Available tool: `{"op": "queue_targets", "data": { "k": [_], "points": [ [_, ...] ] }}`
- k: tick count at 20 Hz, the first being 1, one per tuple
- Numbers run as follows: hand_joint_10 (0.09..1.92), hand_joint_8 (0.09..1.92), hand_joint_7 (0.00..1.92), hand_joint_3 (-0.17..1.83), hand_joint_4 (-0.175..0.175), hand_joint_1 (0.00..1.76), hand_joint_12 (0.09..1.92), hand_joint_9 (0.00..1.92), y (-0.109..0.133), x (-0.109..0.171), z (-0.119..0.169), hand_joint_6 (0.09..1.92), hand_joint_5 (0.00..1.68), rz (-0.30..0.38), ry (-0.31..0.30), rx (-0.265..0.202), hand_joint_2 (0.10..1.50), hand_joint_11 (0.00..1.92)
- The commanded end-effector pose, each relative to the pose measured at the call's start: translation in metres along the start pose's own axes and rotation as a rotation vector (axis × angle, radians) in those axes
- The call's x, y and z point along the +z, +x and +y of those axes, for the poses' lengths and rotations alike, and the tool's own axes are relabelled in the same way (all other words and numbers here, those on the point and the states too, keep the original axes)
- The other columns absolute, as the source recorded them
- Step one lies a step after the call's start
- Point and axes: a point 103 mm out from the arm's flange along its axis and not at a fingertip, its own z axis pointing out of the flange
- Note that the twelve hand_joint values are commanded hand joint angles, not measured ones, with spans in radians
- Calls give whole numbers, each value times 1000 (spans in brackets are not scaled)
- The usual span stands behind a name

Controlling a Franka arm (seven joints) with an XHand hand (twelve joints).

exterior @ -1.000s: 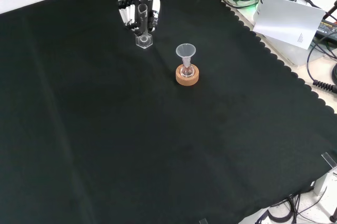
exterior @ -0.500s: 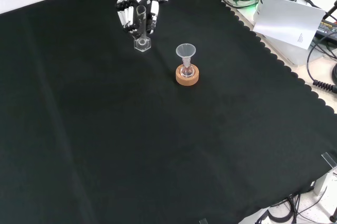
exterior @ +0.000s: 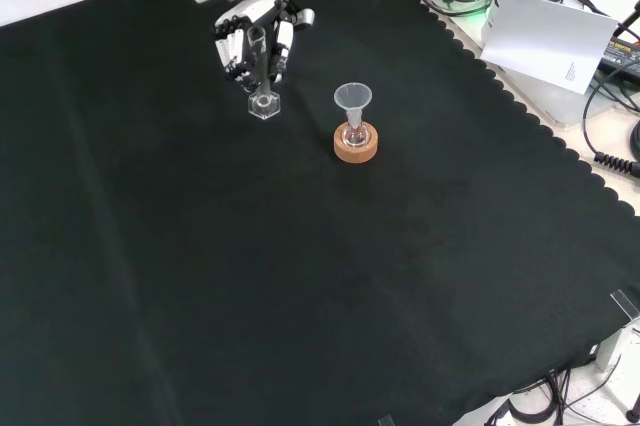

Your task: Put the graduated cylinder back on the table.

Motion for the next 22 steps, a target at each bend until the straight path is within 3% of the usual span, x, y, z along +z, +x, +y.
{"op": "queue_targets", "data": {
  "k": [1, 8, 22],
  "points": [
    [87, 1014, 991, 2, -175, 1256, 738, 1435, -16, 14, 15, 1029, 963, 52, -54, 5, 1117, 1246],
    [87, 1033, 979, 2, -175, 1254, 751, 1426, -36, 24, 15, 1046, 953, 98, -71, 34, 1123, 1239],
    [87, 1097, 936, 3, -175, 1245, 776, 1396, -52, 31, 14, 1105, 911, 94, -126, 42, 1143, 1218]
  ]
}}
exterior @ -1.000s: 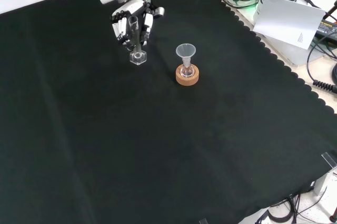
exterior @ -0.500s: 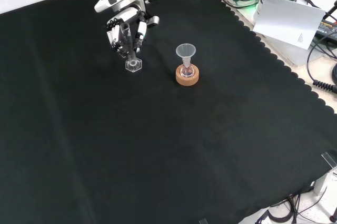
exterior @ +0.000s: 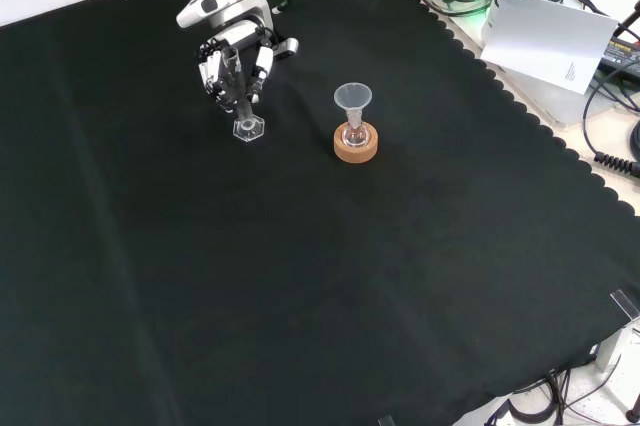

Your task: Put the graduated cylinder back on the table.

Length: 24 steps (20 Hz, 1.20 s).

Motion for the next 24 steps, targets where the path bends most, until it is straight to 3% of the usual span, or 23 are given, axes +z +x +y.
{"op": "queue_targets", "data": {
  "k": [1, 4, 11, 14, 17, 24],
  "points": [
    [87, 978, 948, 4, -175, 1207, 782, 1386, -1, 2, 0, 1115, 908, -10, -14, -3, 1148, 1210],
    [87, 666, 1004, 5, -175, 1148, 792, 1362, -2, 4, 1, 1137, 897, -15, -13, -2, 1159, 1187],
    [87, 589, 956, 2, -166, 1133, 838, 1312, -3, 8, -1, 1148, 886, -4, 25, -8, 1164, 1142],
    [87, 619, 873, -1, -112, 1113, 915, 1276, -1, 8, -4, 1122, 900, -10, 43, -6, 1154, 1057],
    [87, 621, 778, -122, -32, 1132, 999, 1203, 0, 8, -7, 858, 801, -17, 70, -1, 1087, 922],
    [87, 621, 619, -175, -27, 1072, 1161, 1047, 2, 8, -13, 738, 579, -22, 102, 24, 1015, 679]
  ]
}}
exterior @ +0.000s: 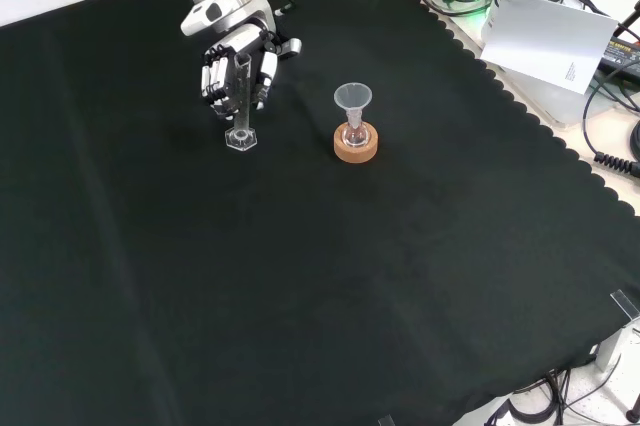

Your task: Put the graduated cylinder back on the table.

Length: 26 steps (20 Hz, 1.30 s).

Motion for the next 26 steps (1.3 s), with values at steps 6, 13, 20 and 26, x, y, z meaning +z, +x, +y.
{"op": "queue_targets", "data": {
  "k": [6, 13, 20, 26],
  "points": [
    [87, 634, 528, -175, -38, 1018, 1243, 956, 4, -11, -1, 660, 484, -9, 28, 63, 1000, 538],
    [87, 683, 238, -175, -70, 885, 1402, 692, 9, -32, -3, 294, 322, -41, 73, 149, 963, 209],
    [87, 656, 4, -175, -71, 798, 1529, 469, 22, -72, -24, 87, 228, -106, 39, 233, 942, 10],
    [87, 660, 0, -175, -73, 778, 1520, 461, 44, -117, -51, 87, 222, -204, 25, 317, 937, 0]
  ]
}}
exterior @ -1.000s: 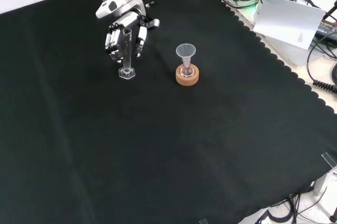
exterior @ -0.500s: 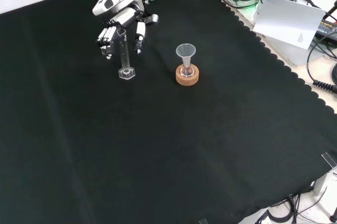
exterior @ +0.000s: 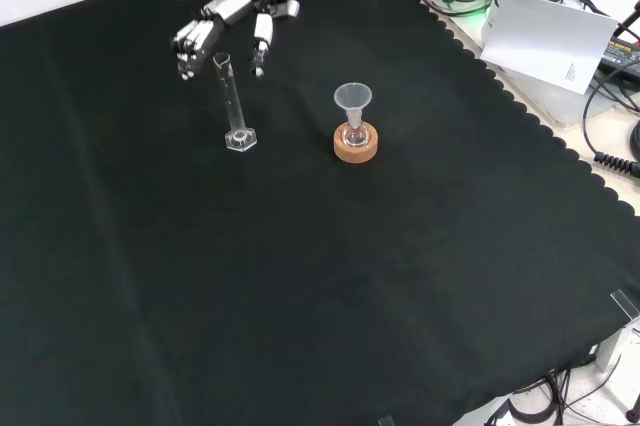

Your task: Put the graduated cylinder back on the table.

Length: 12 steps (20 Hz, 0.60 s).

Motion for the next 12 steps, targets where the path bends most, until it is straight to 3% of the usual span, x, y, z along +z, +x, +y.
{"op": "queue_targets", "data": {
  "k": [1, 7, 12],
  "points": [
    [87, 662, 0, -175, -73, 776, 1516, 463, 12, -55, -47, 87, 223, -112, -34, 118, 937, 0],
    [87, 673, 9, -175, -74, 770, 1505, 477, 50, -94, -91, 87, 228, -196, -88, 166, 937, 0],
    [87, 680, 16, -175, -74, 767, 1502, 486, 89, -109, -128, 87, 237, -245, -108, 197, 937, 0]
  ]
}}
